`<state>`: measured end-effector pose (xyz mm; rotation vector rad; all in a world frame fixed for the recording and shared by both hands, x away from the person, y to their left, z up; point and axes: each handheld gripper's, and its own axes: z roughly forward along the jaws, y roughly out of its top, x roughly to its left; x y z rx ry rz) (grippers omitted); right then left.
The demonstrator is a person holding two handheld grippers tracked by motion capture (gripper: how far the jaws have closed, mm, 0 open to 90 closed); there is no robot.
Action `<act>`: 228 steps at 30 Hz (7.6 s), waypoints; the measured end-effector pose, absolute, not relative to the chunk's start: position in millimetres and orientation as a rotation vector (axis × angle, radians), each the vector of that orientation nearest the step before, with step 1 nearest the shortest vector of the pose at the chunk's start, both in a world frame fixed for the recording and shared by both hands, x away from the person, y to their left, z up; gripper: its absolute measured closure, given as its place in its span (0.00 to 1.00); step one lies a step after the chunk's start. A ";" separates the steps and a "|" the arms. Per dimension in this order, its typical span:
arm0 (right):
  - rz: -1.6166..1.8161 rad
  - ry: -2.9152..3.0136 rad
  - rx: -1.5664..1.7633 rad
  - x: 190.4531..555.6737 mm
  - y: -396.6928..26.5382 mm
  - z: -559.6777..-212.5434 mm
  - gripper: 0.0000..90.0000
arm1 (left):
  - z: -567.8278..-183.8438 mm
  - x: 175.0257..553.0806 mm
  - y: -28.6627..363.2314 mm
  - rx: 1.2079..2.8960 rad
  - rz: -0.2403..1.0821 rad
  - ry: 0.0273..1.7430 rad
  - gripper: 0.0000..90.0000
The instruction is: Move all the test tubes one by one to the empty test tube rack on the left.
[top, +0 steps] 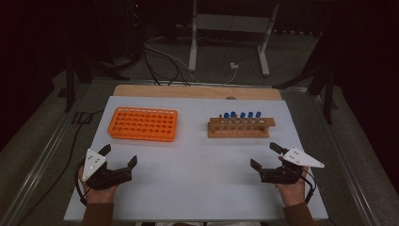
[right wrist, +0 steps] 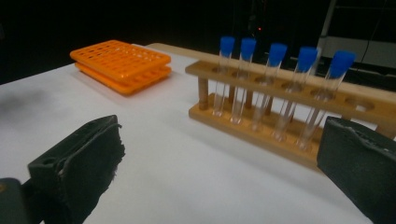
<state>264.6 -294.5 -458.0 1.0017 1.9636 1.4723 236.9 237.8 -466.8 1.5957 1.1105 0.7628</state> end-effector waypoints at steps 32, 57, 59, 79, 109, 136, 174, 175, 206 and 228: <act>1.375 1.886 1.206 373.5 -313.4 -437.1 0.18 | -471.0 241.4 229.7 1.630 0.739 1.100 0.01; 1.230 1.937 1.262 409.1 -296.8 -470.7 0.84 | -471.3 244.1 224.7 1.637 0.710 1.091 0.01; 1.234 1.941 1.264 408.9 -296.0 -470.3 0.85 | -470.6 244.3 223.8 1.634 0.701 1.086 0.01; 1.266 1.920 1.242 405.7 -297.8 -454.9 0.85 | -447.2 272.7 189.2 1.736 0.518 0.924 0.01; 1.345 1.930 1.157 384.2 -292.5 -398.0 0.85 | -417.4 329.8 122.0 1.749 0.474 0.777 0.01; 1.424 2.111 1.008 371.7 -222.6 -393.8 0.85 | -419.9 353.1 75.1 1.774 0.426 0.737 0.05; 1.558 2.227 0.922 362.1 -168.2 -396.3 0.85 | -427.8 358.2 27.8 1.874 0.394 0.653 0.84; 1.561 2.228 0.925 361.9 -169.2 -395.8 0.81 | -427.8 358.0 27.6 1.874 0.396 0.650 0.86; 1.383 2.048 1.104 357.8 -244.3 -411.7 0.00 | -427.2 365.7 67.4 1.835 0.441 0.769 0.87; 1.369 2.004 1.137 339.5 -278.9 -431.4 0.00 | -437.9 368.0 120.9 1.758 0.518 0.863 0.87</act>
